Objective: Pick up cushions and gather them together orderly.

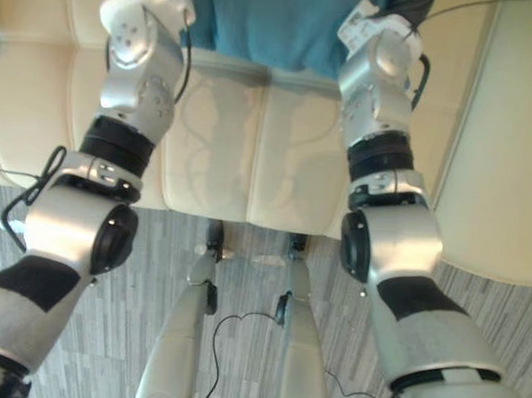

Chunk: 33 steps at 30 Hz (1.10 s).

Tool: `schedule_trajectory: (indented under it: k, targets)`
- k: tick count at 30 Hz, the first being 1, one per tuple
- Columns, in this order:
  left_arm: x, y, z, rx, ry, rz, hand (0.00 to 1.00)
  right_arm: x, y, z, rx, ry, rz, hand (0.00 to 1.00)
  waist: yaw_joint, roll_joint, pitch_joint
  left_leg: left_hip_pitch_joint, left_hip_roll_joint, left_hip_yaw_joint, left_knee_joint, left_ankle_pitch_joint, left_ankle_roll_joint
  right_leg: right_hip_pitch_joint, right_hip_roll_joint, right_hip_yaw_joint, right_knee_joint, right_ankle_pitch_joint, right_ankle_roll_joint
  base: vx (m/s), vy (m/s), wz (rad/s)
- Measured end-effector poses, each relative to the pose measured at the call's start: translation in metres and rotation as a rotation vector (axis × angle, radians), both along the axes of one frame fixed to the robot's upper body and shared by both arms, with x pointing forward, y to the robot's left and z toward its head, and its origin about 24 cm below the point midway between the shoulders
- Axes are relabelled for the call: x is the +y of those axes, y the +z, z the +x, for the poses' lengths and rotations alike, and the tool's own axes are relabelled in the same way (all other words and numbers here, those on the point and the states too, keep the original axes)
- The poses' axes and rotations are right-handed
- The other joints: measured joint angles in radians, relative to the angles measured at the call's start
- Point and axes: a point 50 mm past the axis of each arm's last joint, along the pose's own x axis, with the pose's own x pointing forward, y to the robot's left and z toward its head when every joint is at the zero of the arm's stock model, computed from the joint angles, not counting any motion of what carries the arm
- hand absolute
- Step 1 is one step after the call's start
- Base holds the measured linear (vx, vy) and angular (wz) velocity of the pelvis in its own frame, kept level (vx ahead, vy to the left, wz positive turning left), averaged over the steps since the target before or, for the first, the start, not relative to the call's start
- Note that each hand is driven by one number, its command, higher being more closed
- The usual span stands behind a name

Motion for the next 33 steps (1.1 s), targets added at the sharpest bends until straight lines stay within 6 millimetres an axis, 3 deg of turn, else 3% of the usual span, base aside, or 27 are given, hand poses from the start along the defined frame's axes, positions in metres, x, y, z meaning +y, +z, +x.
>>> schedule_trajectory:
  k: [2, 6, 10, 13, 16, 18, 21, 22, 25, 29, 30, 33]
  targets:
    - [0.003, -0.015, 0.003, 0.024, -0.007, 0.011, 0.00, 0.005, -0.001, 0.001, 0.000, 0.017, -0.033, 0.00, -0.002, 0.000, 0.000, 0.000, 0.001, 0.010, -0.010, 0.000, 0.000, -0.009, 0.000, 0.001, 0.000, 0.000, 0.000, 0.00, 0.020, -0.08]
    - [0.009, -0.022, 0.002, 0.015, 0.000, 0.015, 0.00, 0.002, -0.010, -0.001, -0.030, 0.044, -0.023, 0.00, -0.004, 0.000, 0.000, 0.004, 0.007, 0.024, -0.014, 0.000, 0.000, -0.010, 0.004, 0.005, 0.000, 0.000, 0.000, -0.01, 0.014, -0.06]
    - [0.025, -0.036, 0.003, 0.030, 0.018, 0.047, 0.00, -0.009, -0.032, -0.002, -0.032, 0.046, 0.020, 0.00, -0.008, 0.000, 0.000, 0.030, 0.012, 0.030, -0.022, 0.001, -0.002, 0.008, 0.008, 0.008, 0.000, 0.000, 0.000, -0.02, 0.008, -0.05]
    - [0.043, -0.063, 0.004, 0.081, 0.044, 0.002, 0.00, -0.033, -0.058, -0.009, -0.040, 0.007, 0.096, 0.00, -0.014, -0.001, 0.000, 0.092, 0.016, 0.044, -0.038, 0.003, -0.005, 0.054, 0.011, 0.013, 0.007, -0.001, 0.000, -0.03, 0.013, -0.11]
    - [0.068, -0.076, -0.001, 0.078, 0.077, -0.021, 0.00, -0.061, -0.062, -0.026, -0.126, -0.065, 0.134, 0.00, -0.031, -0.002, 0.000, 0.123, 0.025, 0.049, -0.038, 0.003, -0.005, 0.060, 0.019, 0.019, 0.050, -0.004, 0.004, -0.03, 0.012, -0.15]
    - [0.084, -0.083, -0.006, 0.070, 0.100, -0.030, 0.00, -0.084, -0.067, -0.041, -0.171, -0.135, 0.102, 0.00, -0.038, -0.002, 0.000, 0.142, 0.027, 0.050, -0.035, 0.003, -0.005, 0.082, 0.020, 0.023, 0.057, -0.012, 0.014, 0.00, 0.000, 0.00]
    - [0.107, -0.109, -0.020, 0.077, 0.143, -0.025, 0.00, -0.113, -0.090, -0.070, -0.199, -0.251, 0.015, 0.00, -0.040, -0.004, -0.001, 0.204, 0.036, 0.050, -0.021, -0.009, -0.005, 0.154, 0.027, 0.029, 0.057, -0.039, 0.029, -0.03, -0.035, 0.01]
    - [0.111, -0.117, -0.024, 0.083, 0.153, -0.018, 0.00, -0.119, -0.098, -0.081, -0.201, -0.287, -0.019, 0.00, -0.042, -0.008, -0.003, 0.220, 0.037, 0.050, -0.004, -0.024, -0.007, 0.180, 0.026, 0.029, 0.059, -0.074, 0.013, -0.01, -0.061, 0.04]
    - [0.117, -0.151, -0.045, 0.105, 0.177, 0.026, 0.00, -0.125, -0.133, -0.107, -0.155, -0.343, -0.125, 0.00, -0.038, -0.013, -0.007, 0.273, 0.057, 0.048, 0.024, -0.048, -0.008, 0.237, 0.044, 0.021, 0.086, -0.113, -0.003, 0.01, -0.080, -0.01]
    - [0.097, -0.234, -0.074, 0.310, 0.102, 0.067, 0.00, -0.102, -0.213, -0.129, 0.083, -0.284, -0.225, 0.00, -0.037, -0.033, -0.031, 0.374, 0.067, 0.046, 0.009, -0.053, -0.017, 0.322, 0.053, 0.005, 0.109, -0.145, -0.018, 0.04, -0.061, 0.03]
    - [0.085, -0.267, -0.088, 0.410, 0.063, 0.072, 0.00, -0.090, -0.245, -0.140, 0.198, -0.238, -0.255, 0.00, -0.037, -0.037, -0.050, 0.409, 0.067, 0.047, 0.002, -0.055, -0.015, 0.350, 0.052, 0.001, 0.123, -0.154, -0.024, 0.07, -0.044, 0.08]
    - [0.064, -0.332, -0.128, 0.633, -0.013, 0.116, 0.00, -0.070, -0.309, -0.171, 0.445, -0.168, -0.279, 0.00, -0.028, -0.037, -0.084, 0.505, 0.068, 0.050, 0.001, -0.080, -0.013, 0.432, 0.050, -0.004, 0.156, -0.200, -0.026, 0.09, -0.015, 0.05]
